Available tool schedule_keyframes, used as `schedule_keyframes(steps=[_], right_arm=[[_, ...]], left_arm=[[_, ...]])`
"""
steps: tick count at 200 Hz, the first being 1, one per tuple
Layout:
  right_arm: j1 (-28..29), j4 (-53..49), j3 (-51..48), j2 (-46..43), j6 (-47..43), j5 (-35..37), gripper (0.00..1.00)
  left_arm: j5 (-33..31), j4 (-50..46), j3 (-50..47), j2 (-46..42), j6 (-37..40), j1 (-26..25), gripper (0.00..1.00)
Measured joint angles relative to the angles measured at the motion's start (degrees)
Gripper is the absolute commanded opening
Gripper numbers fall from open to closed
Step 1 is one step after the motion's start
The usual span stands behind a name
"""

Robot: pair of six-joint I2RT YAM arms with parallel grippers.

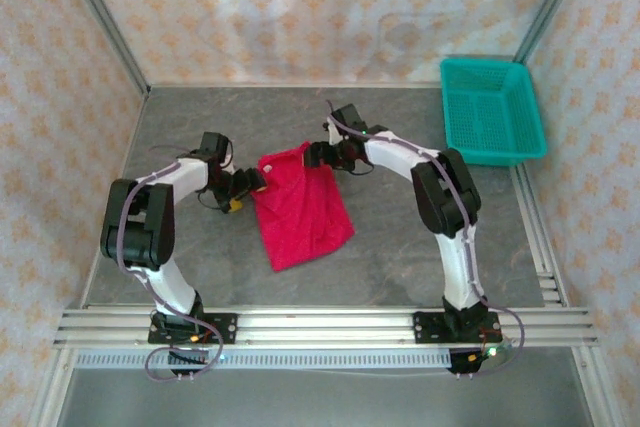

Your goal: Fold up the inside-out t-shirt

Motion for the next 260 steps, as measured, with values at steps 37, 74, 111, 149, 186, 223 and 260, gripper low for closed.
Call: schedule_keyframes(steps=[37,74,111,149,186,223,260], right_arm=[[0.0,0.3,2.9,3.8,-0.1,-2.6,0.77],[0.0,3.3,3.5,5.4,1.9,-5.6,0.57],[-0.8,8.1,3.3,7.2,5.7,-9.2,0.18],[-2.0,13.0,-0.7,6.7,8.7,-11.9,0.01],[-2.3,17.2,-13.7,-1.1,10.0,-12.0,0.02],[-2.1,17.0,-15.8,-3.3,9.9,-11.6,0.04],[-2.1,15.1,-14.5,-3.3,9.4,-11.0,0.05]], left_arm=[[-0.5,1.2,-0.3,0.8,-3.5,0.2,0.67],[-2.0,1.5,-0.3,2.3,-7.3,0.2,0.58],[-1.7,3.1,0.7,3.9,-13.0,0.2,0.60],[-1.4,2.3,4.6,7.0,-17.0,-0.7,0.56],[-1.5,1.6,7.8,9.3,-18.6,-2.4,0.57],[-5.7,1.1,9.0,7.5,-14.5,-5.0,0.58],[-10.6,4.7,9.9,6.5,-8.2,-9.4,0.64]])
